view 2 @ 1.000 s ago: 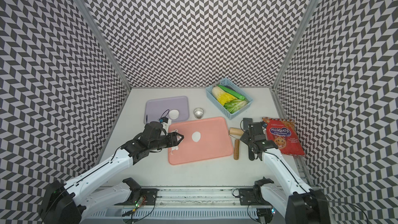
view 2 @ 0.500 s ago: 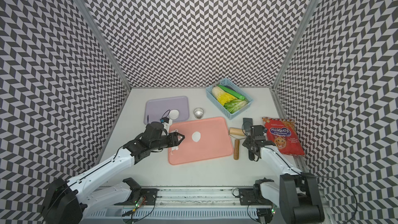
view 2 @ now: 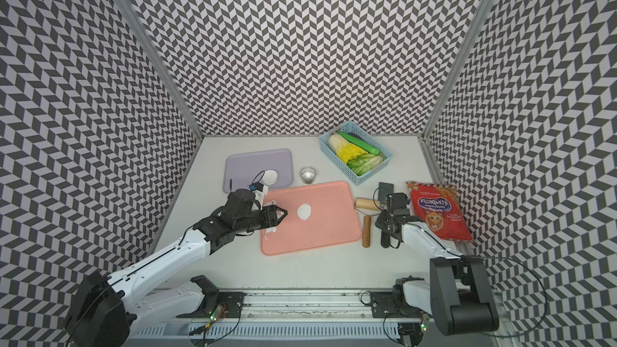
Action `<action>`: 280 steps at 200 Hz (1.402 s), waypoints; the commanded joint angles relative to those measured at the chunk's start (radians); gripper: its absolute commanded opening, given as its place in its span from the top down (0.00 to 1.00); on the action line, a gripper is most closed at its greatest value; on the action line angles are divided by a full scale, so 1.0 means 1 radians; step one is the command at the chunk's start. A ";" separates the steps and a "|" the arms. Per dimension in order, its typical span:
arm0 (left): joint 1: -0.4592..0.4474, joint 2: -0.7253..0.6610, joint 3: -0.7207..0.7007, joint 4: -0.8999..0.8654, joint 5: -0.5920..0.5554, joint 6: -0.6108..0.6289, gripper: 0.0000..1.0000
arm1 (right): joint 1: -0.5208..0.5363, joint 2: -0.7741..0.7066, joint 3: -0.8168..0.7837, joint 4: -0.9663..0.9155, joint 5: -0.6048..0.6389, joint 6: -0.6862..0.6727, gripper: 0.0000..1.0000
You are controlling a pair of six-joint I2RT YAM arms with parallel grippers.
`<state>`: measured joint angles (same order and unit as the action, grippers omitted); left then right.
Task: Roll out the dumpling wrappers from the dough
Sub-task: Pick up the spatula from the center of the board.
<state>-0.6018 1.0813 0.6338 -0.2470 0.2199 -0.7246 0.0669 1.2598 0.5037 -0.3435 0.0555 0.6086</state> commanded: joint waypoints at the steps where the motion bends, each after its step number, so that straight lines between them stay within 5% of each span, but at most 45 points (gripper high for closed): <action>1: -0.004 0.005 -0.009 0.028 0.014 -0.003 0.41 | -0.006 0.061 0.002 0.013 0.015 -0.024 0.53; 72: -0.004 0.006 -0.009 0.032 0.015 -0.006 0.42 | -0.006 0.106 0.004 0.009 0.012 -0.003 0.69; 98: -0.004 0.008 -0.012 0.037 0.017 -0.006 0.41 | -0.005 0.082 0.005 0.003 0.027 -0.010 0.56; 132: -0.004 0.012 -0.012 0.038 0.023 -0.006 0.41 | -0.005 0.130 0.027 -0.007 0.030 -0.025 0.52; 212: -0.004 0.003 -0.019 0.044 0.019 -0.006 0.41 | 0.070 0.233 0.067 -0.055 0.105 0.007 0.77; 280: -0.003 0.009 -0.015 0.050 0.023 -0.003 0.42 | 0.074 0.277 0.069 -0.050 0.083 0.000 0.65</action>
<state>-0.6018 1.0916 0.6189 -0.2237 0.2317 -0.7280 0.1303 1.4452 0.6140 -0.2878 0.1883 0.6144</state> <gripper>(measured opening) 0.585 0.340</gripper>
